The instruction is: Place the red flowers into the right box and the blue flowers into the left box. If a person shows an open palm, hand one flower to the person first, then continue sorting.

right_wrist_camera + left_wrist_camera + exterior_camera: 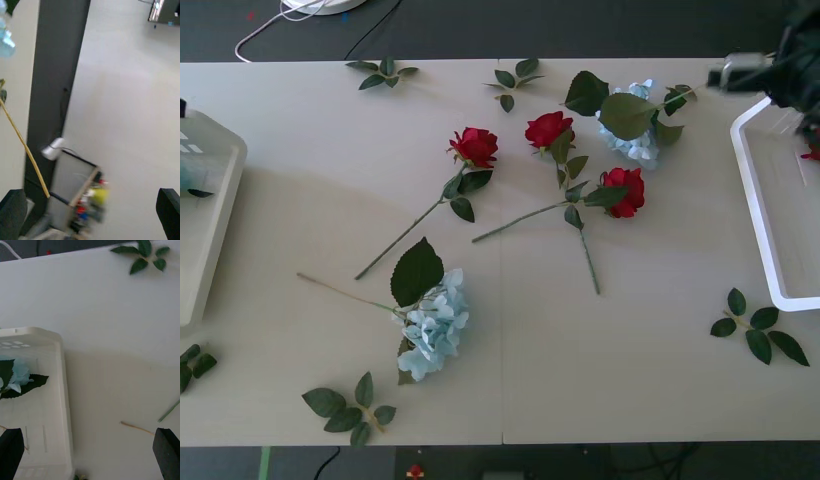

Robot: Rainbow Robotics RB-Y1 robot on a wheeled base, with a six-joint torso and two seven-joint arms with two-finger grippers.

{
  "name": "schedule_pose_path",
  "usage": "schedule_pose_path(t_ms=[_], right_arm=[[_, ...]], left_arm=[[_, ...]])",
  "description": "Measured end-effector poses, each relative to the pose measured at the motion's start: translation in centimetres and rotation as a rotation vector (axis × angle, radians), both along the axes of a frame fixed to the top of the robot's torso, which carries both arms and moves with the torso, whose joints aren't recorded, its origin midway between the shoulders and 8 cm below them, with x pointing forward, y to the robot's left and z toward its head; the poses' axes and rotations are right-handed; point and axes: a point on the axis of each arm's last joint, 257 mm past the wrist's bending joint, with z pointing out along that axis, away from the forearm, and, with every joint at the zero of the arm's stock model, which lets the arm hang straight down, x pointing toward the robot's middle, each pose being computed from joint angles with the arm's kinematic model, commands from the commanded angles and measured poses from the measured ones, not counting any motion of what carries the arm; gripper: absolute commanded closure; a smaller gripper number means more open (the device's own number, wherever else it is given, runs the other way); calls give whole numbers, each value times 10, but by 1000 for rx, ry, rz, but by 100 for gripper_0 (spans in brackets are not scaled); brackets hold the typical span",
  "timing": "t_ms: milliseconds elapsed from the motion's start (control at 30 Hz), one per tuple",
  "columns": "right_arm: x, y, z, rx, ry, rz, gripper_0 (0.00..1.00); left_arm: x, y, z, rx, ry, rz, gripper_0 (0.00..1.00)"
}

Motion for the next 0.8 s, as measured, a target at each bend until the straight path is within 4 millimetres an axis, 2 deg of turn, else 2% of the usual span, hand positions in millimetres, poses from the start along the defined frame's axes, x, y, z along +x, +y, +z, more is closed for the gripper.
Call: schedule_pose_path(t_ms=[100, 200, 300, 467, 567, 733, 800], right_arm=[[0, 5, -1, -168, -47, -8, 0], [-1, 7, -13, -260, -53, -8, 0], [-1, 5, -22, -361, -72, -18, 0], [0, -12, -32, -443, -92, -58, 0], [0, -36, -34, -550, -102, -134, 0], [3, -64, -58, -663, -72, -224, 0], [7, -68, -69, -706, -60, -253, 0]], left_arm=[[2, -9, -9, 178, 9, -238, 0], [4, -22, -18, 386, -2, -540, 0], [7, -37, -29, 491, -18, -726, 0], [9, -68, -54, 436, -23, -784, 0], [4, -83, -78, 409, 7, -817, 0], [-2, -100, -112, 415, 56, -875, 0], [-5, -106, -123, 407, 67, -889, 0]])
